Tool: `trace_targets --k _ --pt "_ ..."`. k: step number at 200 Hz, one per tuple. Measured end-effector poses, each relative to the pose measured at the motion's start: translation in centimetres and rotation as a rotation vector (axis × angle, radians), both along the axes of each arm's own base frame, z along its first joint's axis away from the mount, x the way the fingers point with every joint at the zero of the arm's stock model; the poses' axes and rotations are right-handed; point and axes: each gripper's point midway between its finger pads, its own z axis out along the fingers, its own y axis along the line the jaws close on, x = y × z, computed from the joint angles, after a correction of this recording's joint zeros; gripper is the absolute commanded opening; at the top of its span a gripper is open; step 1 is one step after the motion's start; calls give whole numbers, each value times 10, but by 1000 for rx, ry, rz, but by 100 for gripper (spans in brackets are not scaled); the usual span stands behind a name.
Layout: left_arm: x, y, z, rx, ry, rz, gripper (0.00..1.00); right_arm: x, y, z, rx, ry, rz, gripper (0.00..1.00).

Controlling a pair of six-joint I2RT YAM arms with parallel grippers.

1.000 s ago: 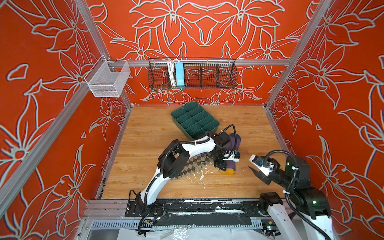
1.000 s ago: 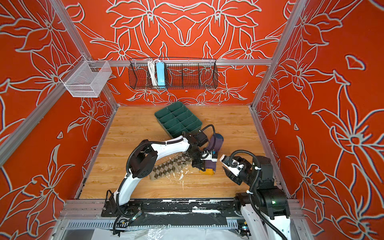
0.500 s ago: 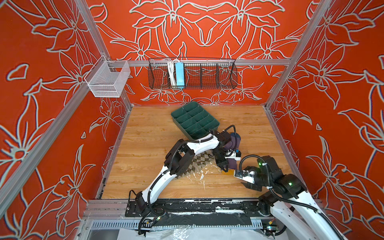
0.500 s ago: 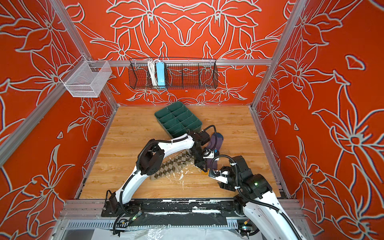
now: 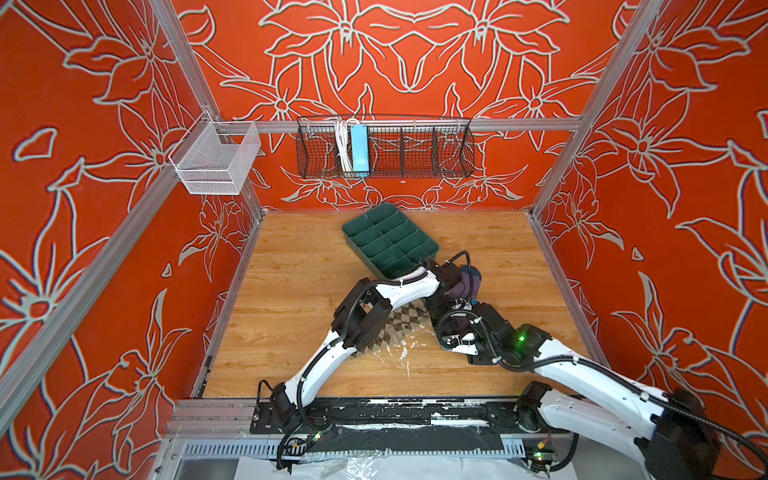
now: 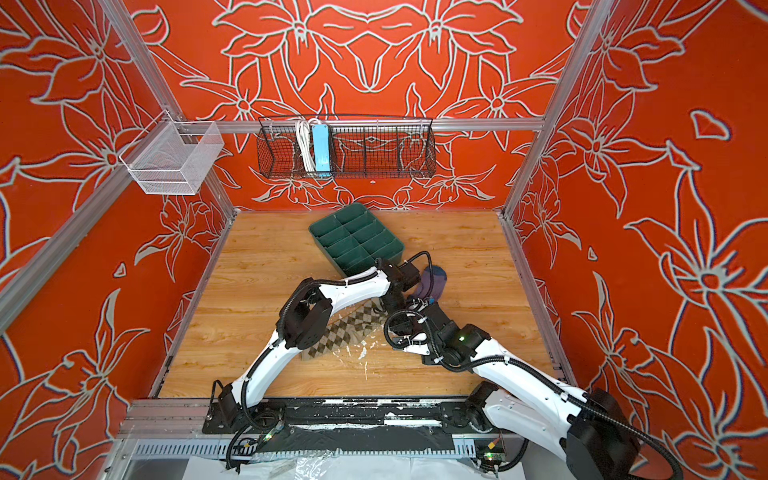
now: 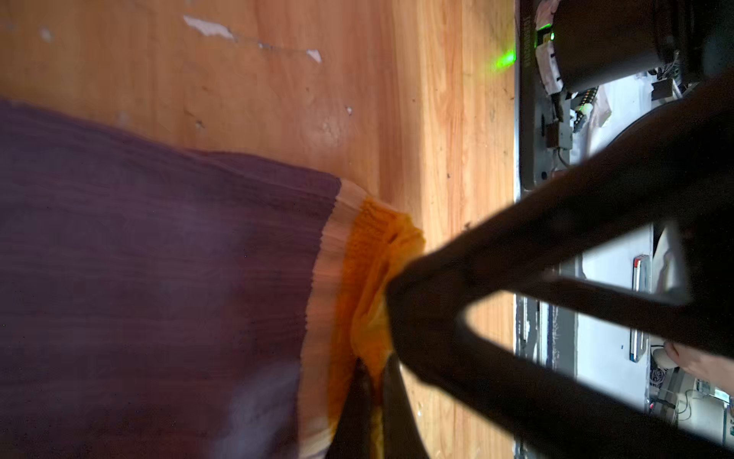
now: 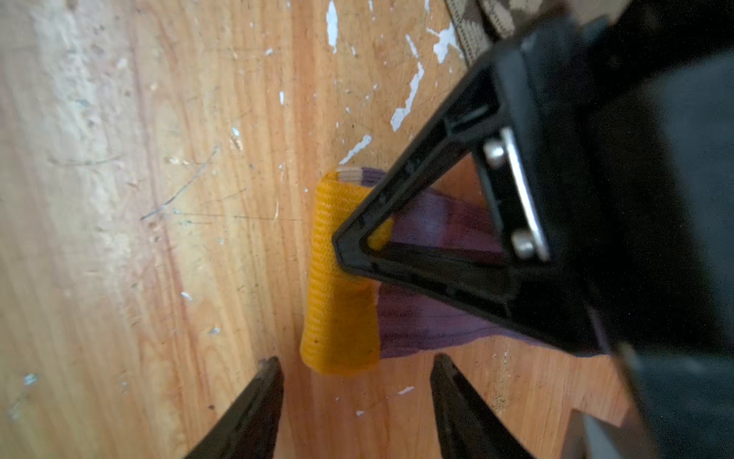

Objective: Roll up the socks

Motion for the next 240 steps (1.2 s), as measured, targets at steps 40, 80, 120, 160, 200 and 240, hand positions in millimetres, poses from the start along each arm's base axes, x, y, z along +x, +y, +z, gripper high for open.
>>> trace_targets --k 40,80,120,160,200,240 --pt "-1 0 1 -3 10 2 0 -4 3 -15 -35 20 28 57" --pt "-2 0 2 -6 18 2 0 -6 -2 -29 -68 41 22 30" --pt "-7 4 -3 -7 28 4 19 -7 -3 -34 -81 54 13 2" --pt "-7 27 24 -60 -27 91 43 -17 -2 -36 -68 104 27 0" --pt "54 74 126 -274 -317 377 49 -35 6 -35 -25 212 55 0" --pt "86 161 242 -482 -856 684 67 -50 27 -34 44 377 49 0"
